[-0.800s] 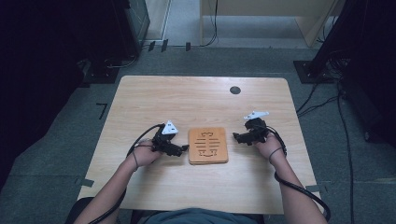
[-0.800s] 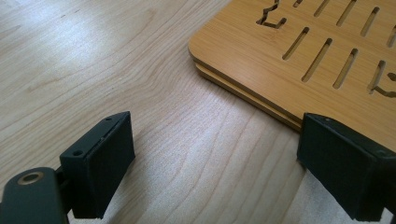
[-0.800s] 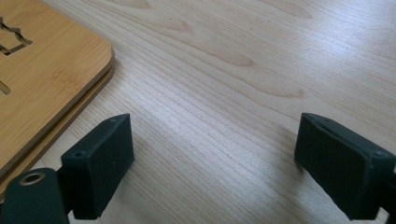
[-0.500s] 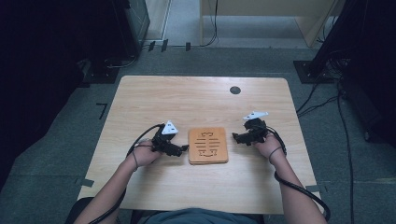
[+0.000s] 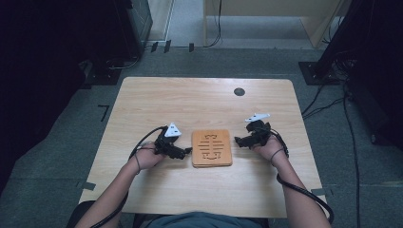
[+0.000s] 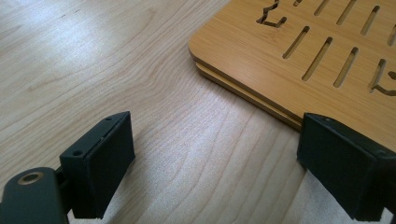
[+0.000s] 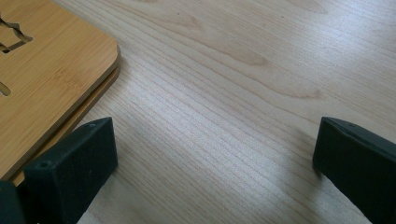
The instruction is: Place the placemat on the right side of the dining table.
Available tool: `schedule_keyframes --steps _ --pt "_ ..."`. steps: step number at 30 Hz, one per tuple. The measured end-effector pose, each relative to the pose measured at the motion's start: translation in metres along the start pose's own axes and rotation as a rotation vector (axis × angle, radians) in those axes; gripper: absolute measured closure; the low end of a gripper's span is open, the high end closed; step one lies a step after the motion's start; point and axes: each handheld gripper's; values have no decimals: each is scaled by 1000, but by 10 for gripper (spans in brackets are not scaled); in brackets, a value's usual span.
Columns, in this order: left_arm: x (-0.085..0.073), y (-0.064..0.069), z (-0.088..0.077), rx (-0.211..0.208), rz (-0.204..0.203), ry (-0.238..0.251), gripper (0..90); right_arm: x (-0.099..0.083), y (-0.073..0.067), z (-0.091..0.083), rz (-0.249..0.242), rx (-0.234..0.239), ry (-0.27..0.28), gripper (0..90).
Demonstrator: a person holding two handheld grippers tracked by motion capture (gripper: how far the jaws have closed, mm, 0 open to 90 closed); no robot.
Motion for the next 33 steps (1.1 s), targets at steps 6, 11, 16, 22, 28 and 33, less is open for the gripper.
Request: schedule_keyframes --steps 6,11,16,22,28,33 --pt "0 0 0 0 0 1 101 3 0 0 -2 -2 -30 0" --pt "0 0 0 0 0 0 101 6 -1 0 5 -10 -53 0" --pt "0 0 0 0 1 0 101 10 -2 0 23 -24 -93 0" --pt "0 0 0 0 1 0 101 14 -1 -1 39 -35 -123 64" --pt "0 0 0 0 1 0 100 16 2 -5 59 -38 -129 146" --pt "0 0 0 0 1 0 100 18 2 -9 59 -41 -117 151"
Point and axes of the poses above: each handheld gripper's, and its own axes: z roughly forward along the jaws, x roughly out of its top, y roughly to its right, and after that the axes turned 1 degree about y, right-handed
